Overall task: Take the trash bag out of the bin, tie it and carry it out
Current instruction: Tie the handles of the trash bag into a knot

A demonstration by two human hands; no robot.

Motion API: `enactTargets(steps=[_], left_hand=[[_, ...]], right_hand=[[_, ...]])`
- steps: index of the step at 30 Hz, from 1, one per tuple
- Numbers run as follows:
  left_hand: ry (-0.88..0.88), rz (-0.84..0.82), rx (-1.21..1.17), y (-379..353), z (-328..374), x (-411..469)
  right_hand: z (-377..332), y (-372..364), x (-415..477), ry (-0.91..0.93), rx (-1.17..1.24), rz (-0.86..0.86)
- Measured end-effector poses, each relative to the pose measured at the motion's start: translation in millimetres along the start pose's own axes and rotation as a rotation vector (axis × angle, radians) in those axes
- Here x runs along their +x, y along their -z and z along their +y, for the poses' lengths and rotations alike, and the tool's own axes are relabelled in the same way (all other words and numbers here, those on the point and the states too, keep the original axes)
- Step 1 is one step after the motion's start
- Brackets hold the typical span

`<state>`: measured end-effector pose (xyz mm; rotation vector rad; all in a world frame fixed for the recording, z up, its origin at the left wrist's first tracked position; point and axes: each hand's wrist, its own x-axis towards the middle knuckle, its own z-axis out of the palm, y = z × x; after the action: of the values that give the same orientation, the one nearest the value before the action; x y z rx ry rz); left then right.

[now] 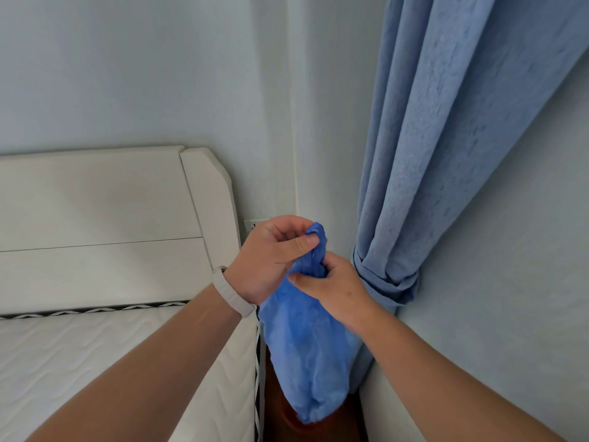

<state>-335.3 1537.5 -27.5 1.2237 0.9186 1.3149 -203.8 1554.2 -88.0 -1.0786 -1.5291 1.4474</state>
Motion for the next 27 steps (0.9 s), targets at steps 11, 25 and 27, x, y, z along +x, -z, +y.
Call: enactTargets(steps=[11,25,27], left_hand=[[-0.132,0.177,0.023,2.5,30.5,-11.1],[0.032,0.337,0.292,4.6,41.4,-42.3],[0.040,0.355,0.284,2.5,44.9,-49.5]], right_hand=[[13.0,-0.9,-7.5,0.021,-0.151,0.061],[31.2,-10.6,-21.2,0.074,-0.328,-0.035],[29.0,-13.9,-23.5,0.117,-0.355,-0.056]])
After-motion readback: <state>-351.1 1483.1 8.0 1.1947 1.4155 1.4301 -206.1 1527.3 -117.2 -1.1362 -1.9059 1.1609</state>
